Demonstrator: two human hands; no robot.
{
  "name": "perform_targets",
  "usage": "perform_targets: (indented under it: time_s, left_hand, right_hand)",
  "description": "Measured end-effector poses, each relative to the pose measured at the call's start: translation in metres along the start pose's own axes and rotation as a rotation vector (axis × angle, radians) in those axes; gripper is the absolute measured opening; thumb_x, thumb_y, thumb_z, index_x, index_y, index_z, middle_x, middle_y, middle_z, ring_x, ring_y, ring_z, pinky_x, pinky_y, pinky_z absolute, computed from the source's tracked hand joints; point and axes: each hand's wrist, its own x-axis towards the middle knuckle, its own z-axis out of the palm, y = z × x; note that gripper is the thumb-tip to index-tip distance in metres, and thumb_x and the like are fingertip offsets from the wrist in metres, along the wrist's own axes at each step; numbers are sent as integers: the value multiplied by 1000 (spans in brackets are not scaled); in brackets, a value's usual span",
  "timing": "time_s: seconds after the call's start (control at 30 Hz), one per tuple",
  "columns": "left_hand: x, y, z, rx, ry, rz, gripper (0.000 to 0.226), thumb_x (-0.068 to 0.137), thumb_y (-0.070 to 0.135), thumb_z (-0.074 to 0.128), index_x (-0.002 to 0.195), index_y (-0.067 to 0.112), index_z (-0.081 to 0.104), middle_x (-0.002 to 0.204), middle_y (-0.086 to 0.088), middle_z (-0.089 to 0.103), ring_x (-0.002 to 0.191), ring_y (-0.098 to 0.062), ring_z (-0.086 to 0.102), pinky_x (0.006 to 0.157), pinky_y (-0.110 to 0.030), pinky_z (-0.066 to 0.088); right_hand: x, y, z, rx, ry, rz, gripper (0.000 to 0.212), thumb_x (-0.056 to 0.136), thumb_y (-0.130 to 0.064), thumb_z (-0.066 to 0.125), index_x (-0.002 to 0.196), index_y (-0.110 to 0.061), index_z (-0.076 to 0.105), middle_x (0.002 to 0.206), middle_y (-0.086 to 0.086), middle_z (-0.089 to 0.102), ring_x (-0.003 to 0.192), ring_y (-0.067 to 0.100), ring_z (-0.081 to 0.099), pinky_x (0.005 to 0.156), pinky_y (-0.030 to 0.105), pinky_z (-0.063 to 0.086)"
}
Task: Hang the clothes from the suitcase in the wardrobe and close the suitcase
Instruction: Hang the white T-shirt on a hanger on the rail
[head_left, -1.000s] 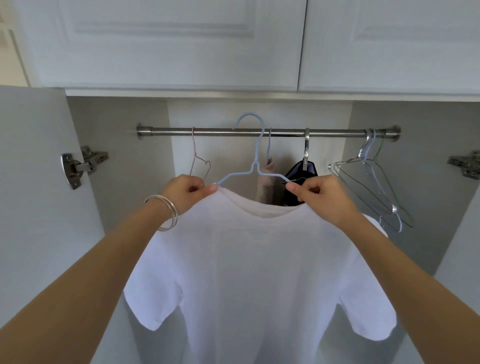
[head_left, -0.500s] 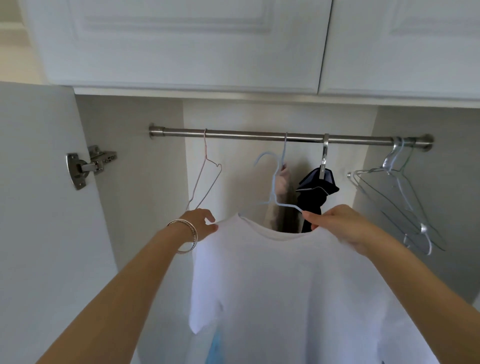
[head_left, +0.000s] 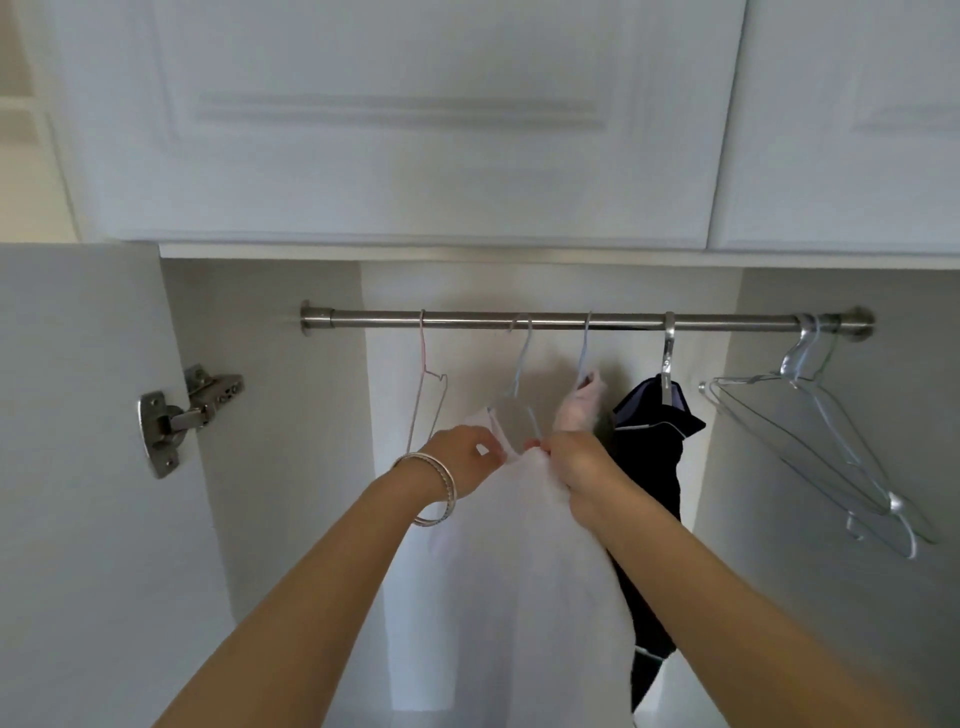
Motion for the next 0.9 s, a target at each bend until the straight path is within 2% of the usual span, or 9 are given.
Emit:
perform_targets:
  time_s: [0.1,0.2,0.3,0.47,0.6,0.67,0.73,0.8,0.9]
  left_hand:
    - [6,-4,-15,-58,-5,47,28,92,27,46,114,17,61,118,-13,63,103,-31,63,95,-37,49]
    - [12,-12,-24,-83,-33,54,32,93,33,44,117,19,59,118,-12,63,101,-29,63,94,-36,50]
    - [18,-18,-25,-93,-73,51,39,91,46,43,119,23,57,115,-9,65,84,-23,65,85,-32,51]
    - [30,-27,-24,-126,-142,-14,55,86,59,41,124,20,52,115,-5,64,79,-20,63,56,-21,43]
    - [38,-32,-22,-107,-175,-22,30,86,37,52,103,14,59,87,-6,61,73,-22,61,49,-22,43]
    - [43,-37,-19,-97,-184,-32,15,86,22,49,94,11,56,80,-5,56,78,-27,61,50,-24,47]
    - [48,-42,-14,-83,-191,-46,12,87,16,45,90,9,54,81,-5,54,81,-29,60,50,-25,47]
    - [53,-45,-10,-33,-190,-49,18,89,15,43,98,4,54,98,-14,59,87,-30,59,54,-27,45]
    - [62,-47,-1,67,-182,-41,30,91,16,42,115,-2,50,119,-20,56,107,-34,57,74,-30,44]
  right_hand:
    - [21,-11,24,67,97,-36,17,93,-7,42,94,-8,59,83,13,58,68,23,54,53,28,44]
    - [37,-20,41,15,127,-58,24,88,-4,45,105,-1,62,104,22,63,87,30,60,66,34,50]
    - [45,-31,55,-145,42,-70,20,90,3,44,81,-2,60,90,20,57,82,28,54,66,34,45]
    - [65,-37,72,-223,61,-92,16,92,-3,49,93,5,62,89,19,56,79,28,55,64,34,42]
    - [72,-24,77,-319,12,-109,17,90,-9,55,76,0,59,74,14,58,67,25,57,56,27,46]
    - [71,-17,77,-371,-26,-132,21,92,-14,52,75,-4,59,70,9,57,61,19,55,51,23,44]
    - [72,-11,70,-551,-41,-186,23,96,-17,44,95,-4,63,86,11,62,68,21,59,58,28,48]
    - [72,-6,58,-806,-38,-216,32,98,-17,38,115,-1,59,109,16,65,86,29,66,73,35,53]
    - [70,6,36,-1127,-35,-197,37,98,-25,35,120,-5,56,118,17,64,100,30,64,82,34,49]
